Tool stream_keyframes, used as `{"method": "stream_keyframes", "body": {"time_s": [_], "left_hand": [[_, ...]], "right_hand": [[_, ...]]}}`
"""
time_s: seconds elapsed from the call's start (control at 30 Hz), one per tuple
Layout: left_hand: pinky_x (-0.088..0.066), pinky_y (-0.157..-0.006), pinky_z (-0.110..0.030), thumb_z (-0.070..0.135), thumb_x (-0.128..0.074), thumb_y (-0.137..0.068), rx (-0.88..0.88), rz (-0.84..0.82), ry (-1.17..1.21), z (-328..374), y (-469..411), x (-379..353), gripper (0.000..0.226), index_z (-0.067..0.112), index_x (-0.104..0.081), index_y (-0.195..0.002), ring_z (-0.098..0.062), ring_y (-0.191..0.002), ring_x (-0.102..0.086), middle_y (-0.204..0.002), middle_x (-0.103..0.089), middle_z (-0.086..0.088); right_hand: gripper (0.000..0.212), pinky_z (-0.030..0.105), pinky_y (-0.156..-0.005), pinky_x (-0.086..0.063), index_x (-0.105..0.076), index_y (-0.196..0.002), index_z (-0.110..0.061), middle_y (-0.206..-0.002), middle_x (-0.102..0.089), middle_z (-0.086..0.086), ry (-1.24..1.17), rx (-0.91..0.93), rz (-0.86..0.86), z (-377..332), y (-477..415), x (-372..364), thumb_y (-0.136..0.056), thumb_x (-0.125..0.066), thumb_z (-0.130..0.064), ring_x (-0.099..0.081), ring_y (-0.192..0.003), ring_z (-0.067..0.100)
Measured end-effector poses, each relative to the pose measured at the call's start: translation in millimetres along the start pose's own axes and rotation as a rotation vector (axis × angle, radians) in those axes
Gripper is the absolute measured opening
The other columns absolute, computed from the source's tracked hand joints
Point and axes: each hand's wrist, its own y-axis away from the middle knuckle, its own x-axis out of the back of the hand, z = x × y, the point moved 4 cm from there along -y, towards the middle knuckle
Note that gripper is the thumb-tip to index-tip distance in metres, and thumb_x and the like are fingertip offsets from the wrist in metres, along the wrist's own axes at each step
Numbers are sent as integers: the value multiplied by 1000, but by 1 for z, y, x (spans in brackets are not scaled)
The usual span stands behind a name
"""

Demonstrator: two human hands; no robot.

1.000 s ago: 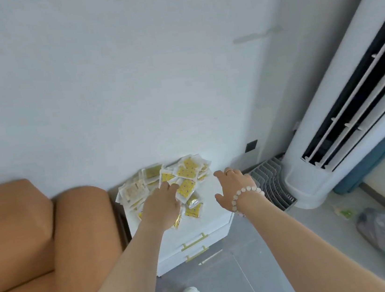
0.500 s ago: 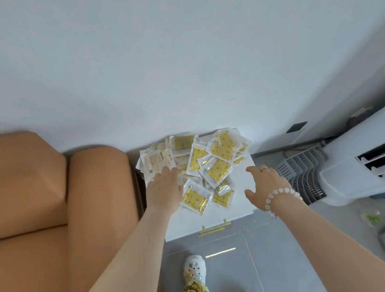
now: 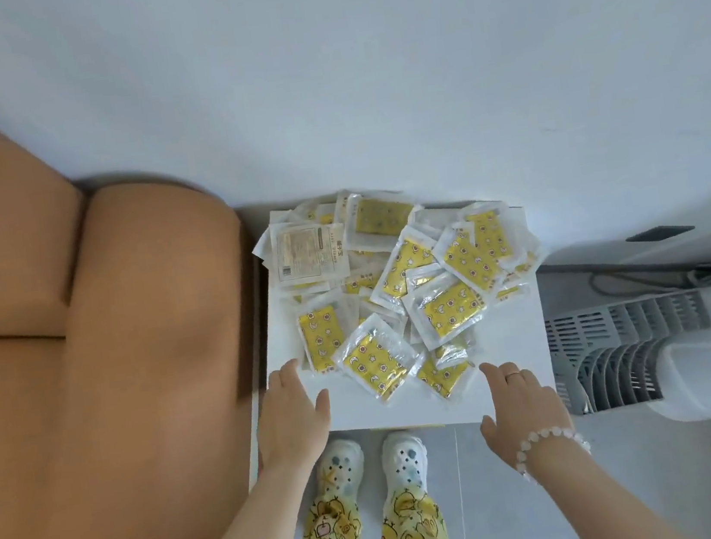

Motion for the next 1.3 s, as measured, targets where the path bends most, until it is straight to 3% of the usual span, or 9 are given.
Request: {"method": "stream_keyframes", "body": {"time_s": [0.13, 0.27, 0.37, 0.47, 0.77, 0.87, 1.03, 1.17, 1.3], "left_hand": [[-35, -105, -35, 38, -67, -83, 206, 114, 222, 7, -31, -20, 87, 9, -17, -147, -23, -135, -32, -148, -29, -8], [-18, -114, -32, 62, -72, -66, 161, 59, 99, 12, -53, -43, 124, 13, 8, -148, -20, -144, -10, -155, -6, -5], [-12, -116, -33, 69, -72, -59, 170, 37, 42, 12, -58, -56, 135, 17, 16, -148, -20, -146, 0, -157, 5, -5], [-14, -115, -34, 66, -76, -55, 190, 72, 97, 16, -62, -64, 136, 18, 10, -149, -20, -145, -5, -157, 0, -4], [-27, -105, -44, 40, -69, -82, 389, 285, 325, 14, -83, -64, 77, 11, -30, -142, -26, -131, -38, -140, -46, -6], [-30, -102, -42, 27, -70, -82, 376, 355, 322, 14, -93, -52, 68, 11, -36, -139, -26, -127, -43, -139, -45, -7], [-29, -72, -26, 14, -67, -83, 241, 393, 313, 20, -98, -35, 38, 5, -52, -116, -25, -103, -49, -116, -51, -13], [-44, -85, -40, 21, -68, -83, 341, 499, 515, 4, -82, -16, 24, 9, -54, -98, -33, -100, -55, -105, -59, -15], [-50, -80, -40, 19, -74, -78, 347, 392, 747, 15, -39, -17, 19, 25, -57, -84, -25, -88, -64, -95, -66, -5]], "right_hand": [[57, 26, -100, -37, -15, -147, -21, -149, -26, -1, 34, 21, 81, 12, -57, 6, -97, -39, -34, -33, -133, 16], [58, 39, -104, -36, -25, -146, -16, -149, -30, 11, -216, -66, 232, 35, -138, 44, -96, -47, -35, -31, -135, 30], [58, 43, -100, -37, -31, -144, -12, -143, -42, 16, -447, -126, 239, 43, -180, 52, -95, -49, -36, -40, -129, 35], [56, 43, -95, -42, -37, -141, -16, -137, -49, 12, -451, -112, 210, 41, -194, 42, -93, -50, -43, -46, -124, 33], [77, 44, -98, -39, -45, -133, -13, -133, -45, 11, -435, -166, 288, 38, -190, 42, -72, -74, -51, -44, -123, 30], [72, 41, -92, -41, -46, -128, -6, -132, -41, 13, -503, -142, 326, 34, -188, 41, -74, -75, -44, -48, -116, 31], [65, 39, -85, -38, -41, -122, 3, -126, -42, 18, -629, -112, 383, 39, -184, 44, -80, -72, -36, -48, -108, 33], [60, 34, -80, -38, -45, -117, -1, -115, -48, 14, -887, -164, 503, 60, -170, 60, -78, -73, -36, -50, -102, 30], [39, 34, -69, -47, -49, -91, -17, -107, -57, 13, -1085, -169, 347, 71, -142, 41, -73, -76, -38, -58, -86, 27]]}}
